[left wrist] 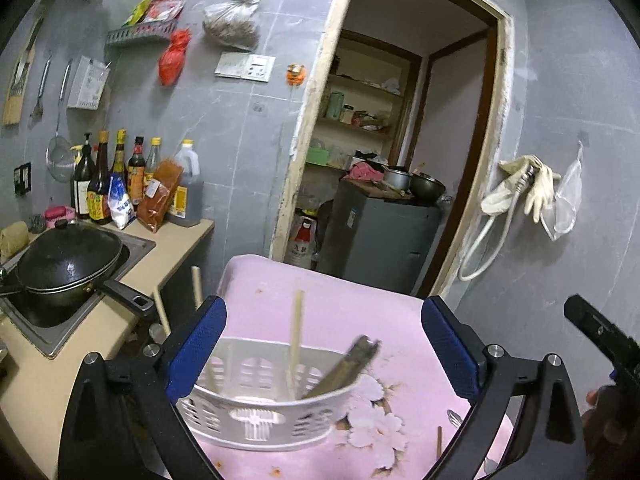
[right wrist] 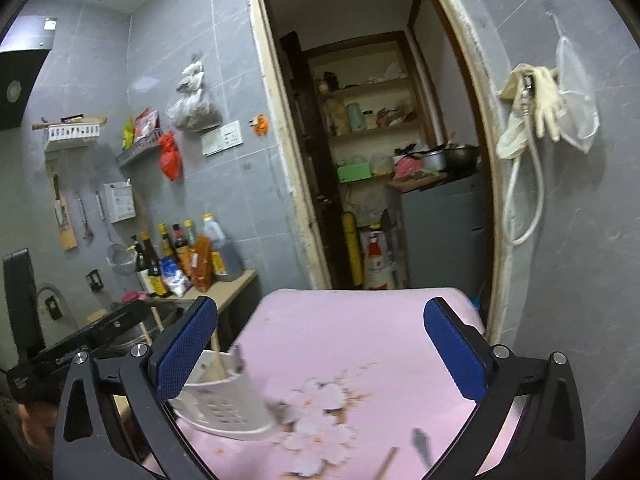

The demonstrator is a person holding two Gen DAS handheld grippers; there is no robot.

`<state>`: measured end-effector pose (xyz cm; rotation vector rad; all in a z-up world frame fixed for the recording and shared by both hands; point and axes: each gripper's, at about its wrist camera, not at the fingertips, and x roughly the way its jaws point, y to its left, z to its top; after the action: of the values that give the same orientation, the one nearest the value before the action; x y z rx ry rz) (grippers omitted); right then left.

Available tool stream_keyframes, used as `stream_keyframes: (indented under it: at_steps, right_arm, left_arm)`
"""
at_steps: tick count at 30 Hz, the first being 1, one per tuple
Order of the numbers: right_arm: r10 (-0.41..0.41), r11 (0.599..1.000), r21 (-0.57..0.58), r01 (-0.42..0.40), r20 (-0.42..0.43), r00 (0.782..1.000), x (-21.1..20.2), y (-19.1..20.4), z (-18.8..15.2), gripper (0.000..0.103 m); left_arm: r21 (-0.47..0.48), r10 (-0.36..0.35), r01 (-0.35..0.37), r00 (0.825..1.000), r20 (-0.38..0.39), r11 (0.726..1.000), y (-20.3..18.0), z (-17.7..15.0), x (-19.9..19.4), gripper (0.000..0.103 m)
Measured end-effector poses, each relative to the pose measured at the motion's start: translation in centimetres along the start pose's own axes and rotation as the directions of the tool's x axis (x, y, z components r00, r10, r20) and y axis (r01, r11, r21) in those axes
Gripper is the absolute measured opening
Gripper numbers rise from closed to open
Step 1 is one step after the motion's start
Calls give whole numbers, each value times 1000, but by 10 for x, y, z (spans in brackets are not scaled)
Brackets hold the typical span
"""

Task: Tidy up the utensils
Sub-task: 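Move both tools back toward the gold spoon and ornate fork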

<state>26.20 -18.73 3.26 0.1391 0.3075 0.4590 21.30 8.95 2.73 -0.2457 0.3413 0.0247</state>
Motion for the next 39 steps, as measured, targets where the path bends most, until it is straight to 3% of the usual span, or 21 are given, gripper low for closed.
stream_keyframes:
  at_steps: [10,15,20,26,31,34,36,38,39]
  right_arm:
    - [-79,996,-33,78,-42,996,-22,-57,-14,103]
    - [-114,993,-45,109,-142,983,-17,-85,-36,103]
    - [-134,991,-43,127,-276,952,-4,-109,-70,103]
    - [-113,994,-43,104,-399,910,13,-128,-103,101]
    - [-65,998,-51,46,-467,882,26,-132,-122,82]
    - [-29,998,-61,-2,-507,861,34,-131,-132,64]
    - [-1,997,-64,-39,-532,847,37,-129,-139,55]
    - [16,996,-67,-62,-548,837,38,-127,-143,52]
    - [28,995,-64,-77,-555,831,37,-126,-145,52]
  left_arm:
    - [78,-23,26,999,-36,997,-58,-39,2,95]
    - [118,-26,39,993,-112,992,-77,-71,16,95]
    - [125,-46,73,977,-209,989,-87,-104,37,95]
    - [111,-96,143,932,-349,984,-94,-139,68,95]
    - [141,-115,191,899,-423,971,-106,-156,83,90]
    - [145,-138,238,858,-495,960,-112,-165,98,68]
    - [134,-152,264,824,-546,955,-113,-173,108,45]
    - [118,-156,277,788,-595,953,-113,-181,118,37]
    - [113,-158,281,779,-607,953,-112,-185,120,37]
